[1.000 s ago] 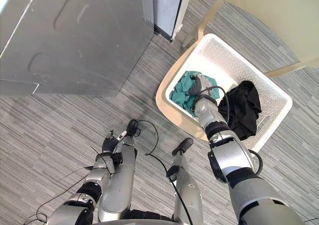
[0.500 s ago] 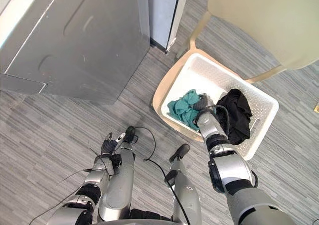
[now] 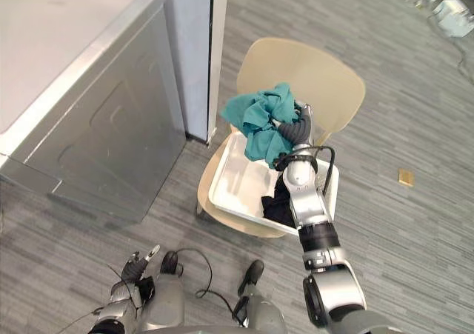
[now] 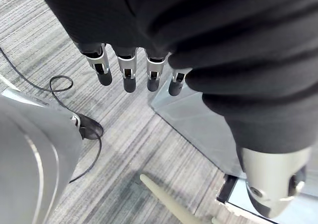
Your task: Pick up the laundry basket with both hands and put the clothes into the washing machine.
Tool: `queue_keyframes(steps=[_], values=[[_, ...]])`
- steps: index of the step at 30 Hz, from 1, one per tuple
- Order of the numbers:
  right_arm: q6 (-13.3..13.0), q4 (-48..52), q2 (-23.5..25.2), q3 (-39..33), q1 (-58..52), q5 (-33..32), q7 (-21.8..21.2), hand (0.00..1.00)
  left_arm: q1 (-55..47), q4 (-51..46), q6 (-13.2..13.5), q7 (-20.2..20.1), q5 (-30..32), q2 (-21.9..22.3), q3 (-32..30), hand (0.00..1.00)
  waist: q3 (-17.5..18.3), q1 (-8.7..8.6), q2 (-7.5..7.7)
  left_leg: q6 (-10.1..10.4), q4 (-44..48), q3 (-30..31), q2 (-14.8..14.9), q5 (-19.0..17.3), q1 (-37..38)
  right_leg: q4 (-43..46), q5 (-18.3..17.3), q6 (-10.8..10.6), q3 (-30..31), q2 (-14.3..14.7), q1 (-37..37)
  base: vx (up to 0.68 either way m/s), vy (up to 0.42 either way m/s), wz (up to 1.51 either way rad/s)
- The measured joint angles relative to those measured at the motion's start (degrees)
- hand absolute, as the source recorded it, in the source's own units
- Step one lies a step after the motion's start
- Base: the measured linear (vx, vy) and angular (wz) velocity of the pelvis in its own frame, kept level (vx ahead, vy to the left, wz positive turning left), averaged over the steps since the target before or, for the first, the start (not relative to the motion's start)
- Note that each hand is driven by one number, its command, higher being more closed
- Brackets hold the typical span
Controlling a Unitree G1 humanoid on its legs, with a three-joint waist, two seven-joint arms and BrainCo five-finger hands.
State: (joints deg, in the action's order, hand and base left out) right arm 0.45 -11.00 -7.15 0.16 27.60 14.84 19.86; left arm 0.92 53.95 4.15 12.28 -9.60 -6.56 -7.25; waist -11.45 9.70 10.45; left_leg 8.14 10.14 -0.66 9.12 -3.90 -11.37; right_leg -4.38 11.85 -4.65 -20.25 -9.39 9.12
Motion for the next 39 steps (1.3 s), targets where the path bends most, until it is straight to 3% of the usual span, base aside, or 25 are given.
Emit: queue_keyframes(steps=[3,7,10,12,19,20,25,39], values=[[-1.28,8.76,0.02,-1.84,-4.34,-0.77,-0.05,1.00,-2.57,-3.10,-0.39,-0.12,1.49,0.85,0.02,0.00,2.39,-1.49,-0.76,0.01,-1.09,-0.35,-0.06,0.00,2.58,-0.82,-0.13,-0.11,0.04,0.02,-2.27,0.04,0.008,-0.03],[-4.31,17.21,0.03,-5.55,-6.99,-0.81,-0.02,1.00,-5.79,-15.55,-0.55,-0.12,1.72,2.58,2.79,0.00,6.04,-2.65,-2.04,0.01,-2.35,-1.32,-0.06,0.00,4.31,-1.18,-0.24,-0.26,0.60,0.03,-3.05,0.04,0.009,-0.10],[-6.52,20.69,0.25,-6.30,-7.52,-1.38,-0.07,1.00,-5.99,-27.79,0.27,0.12,1.66,3.78,5.80,0.00,7.54,-3.12,-3.94,0.00,-3.47,-3.17,-0.02,0.02,6.87,-1.20,-0.23,-0.27,2.06,0.07,-3.88,0.04,0.008,-0.27],[-7.49,22.71,1.89,-6.18,-8.18,-3.23,-0.59,1.00,-5.78,-36.82,1.80,0.17,1.31,4.28,8.05,0.00,8.96,-4.41,-5.52,0.00,-4.16,-4.68,-0.02,0.01,8.19,-1.20,-0.19,-0.30,3.49,0.14,-3.96,0.03,0.008,-0.25],[-9.00,26.99,3.90,-4.54,-10.20,-6.43,-1.35,1.00,0.60,-49.48,3.92,0.50,1.28,4.10,13.51,0.00,9.84,-6.35,-7.29,-0.19,-5.35,-9.84,0.43,-0.73,13.35,-1.21,0.15,-0.31,8.31,1.00,-5.19,0.00,-0.002,-0.37],[-9.05,28.04,4.43,-3.87,-10.35,-6.53,-1.36,1.00,0.96,-51.98,4.22,0.58,1.24,4.07,14.68,0.00,9.94,-7.35,-7.48,-0.13,-5.25,-10.76,0.59,-1.16,14.33,-1.21,0.14,-0.31,9.25,1.25,-5.60,-0.02,0.004,-0.28],[-11.31,30.73,4.90,0.06,-12.71,-10.19,-2.69,1.00,4.25,-56.81,5.65,0.19,-0.04,4.09,18.93,0.00,10.75,-9.07,-8.89,-0.10,-5.23,-13.24,0.68,-1.87,16.13,-1.22,0.12,-0.34,11.49,1.60,-5.86,-0.02,0.004,-0.25],[-11.31,30.70,4.86,3.22,-17.90,-14.75,-6.54,1.00,15.58,-58.89,6.26,-2.28,-5.71,2.85,27.77,0.00,11.08,-10.67,-10.77,0.06,-6.13,-15.02,0.80,-1.98,16.96,-1.25,0.12,-0.35,13.13,2.13,-5.50,-0.01,-0.004,-0.07]])
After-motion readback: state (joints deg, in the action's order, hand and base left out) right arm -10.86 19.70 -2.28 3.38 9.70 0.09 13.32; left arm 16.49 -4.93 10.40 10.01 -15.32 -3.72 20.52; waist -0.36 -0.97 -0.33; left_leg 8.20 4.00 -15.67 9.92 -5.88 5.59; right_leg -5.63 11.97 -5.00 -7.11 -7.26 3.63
